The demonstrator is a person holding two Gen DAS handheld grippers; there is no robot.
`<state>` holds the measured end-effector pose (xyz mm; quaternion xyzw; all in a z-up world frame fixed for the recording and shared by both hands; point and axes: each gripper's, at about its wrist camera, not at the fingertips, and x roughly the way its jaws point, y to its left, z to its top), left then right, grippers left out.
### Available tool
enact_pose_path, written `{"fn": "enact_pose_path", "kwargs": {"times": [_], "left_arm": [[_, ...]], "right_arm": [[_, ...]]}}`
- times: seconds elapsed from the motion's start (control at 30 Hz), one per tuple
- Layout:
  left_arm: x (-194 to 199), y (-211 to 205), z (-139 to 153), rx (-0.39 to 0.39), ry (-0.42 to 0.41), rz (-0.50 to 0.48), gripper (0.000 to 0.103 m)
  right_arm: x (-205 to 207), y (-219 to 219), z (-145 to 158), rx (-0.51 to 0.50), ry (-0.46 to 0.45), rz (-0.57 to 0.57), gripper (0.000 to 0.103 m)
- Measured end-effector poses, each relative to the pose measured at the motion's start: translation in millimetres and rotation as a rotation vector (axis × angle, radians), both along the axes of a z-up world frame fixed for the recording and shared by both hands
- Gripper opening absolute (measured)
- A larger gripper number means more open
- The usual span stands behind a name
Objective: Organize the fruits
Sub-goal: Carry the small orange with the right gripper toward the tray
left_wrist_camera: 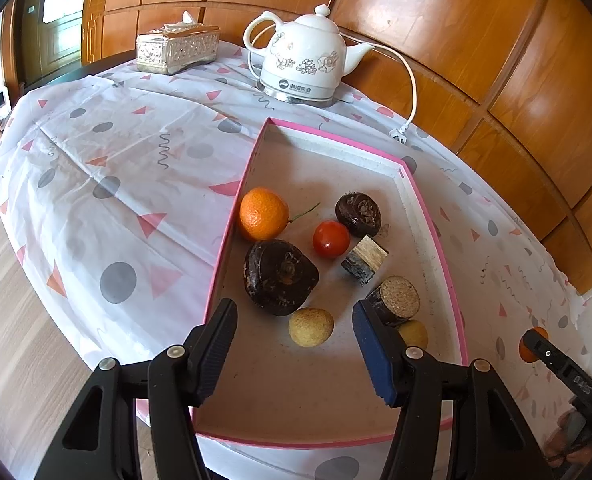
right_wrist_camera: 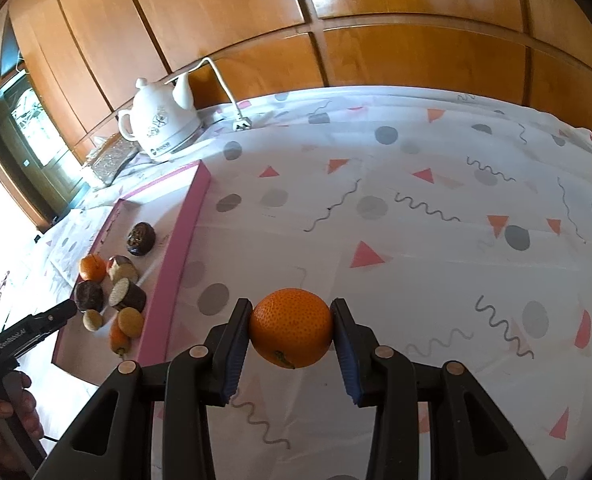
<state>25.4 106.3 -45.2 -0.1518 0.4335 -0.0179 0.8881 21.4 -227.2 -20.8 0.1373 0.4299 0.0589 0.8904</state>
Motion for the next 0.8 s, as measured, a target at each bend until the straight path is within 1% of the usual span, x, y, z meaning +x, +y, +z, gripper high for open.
{"fn": "enact_pose_path", "kwargs": {"times": [0.2, 0.5, 0.8], "left_arm": [[0.8, 0.7, -1.4, 0.000, 0.004, -0.001, 0.061], [1.3, 0.2, -3.8, 0.000, 0.011, 0.001, 0.061], [3.9, 0.1, -7.0, 0.004, 0.018, 0.002, 0.061]], "right_arm": [[0.5, 7.9, 6.9, 0.007, -0.011, 0.027, 0.040], [4.6, 39.6, 12.0, -0.016, -0.030, 0.134, 0.040], [15.9, 60.9, 3.3, -0.039, -0.007, 0.190, 0.040]]}}
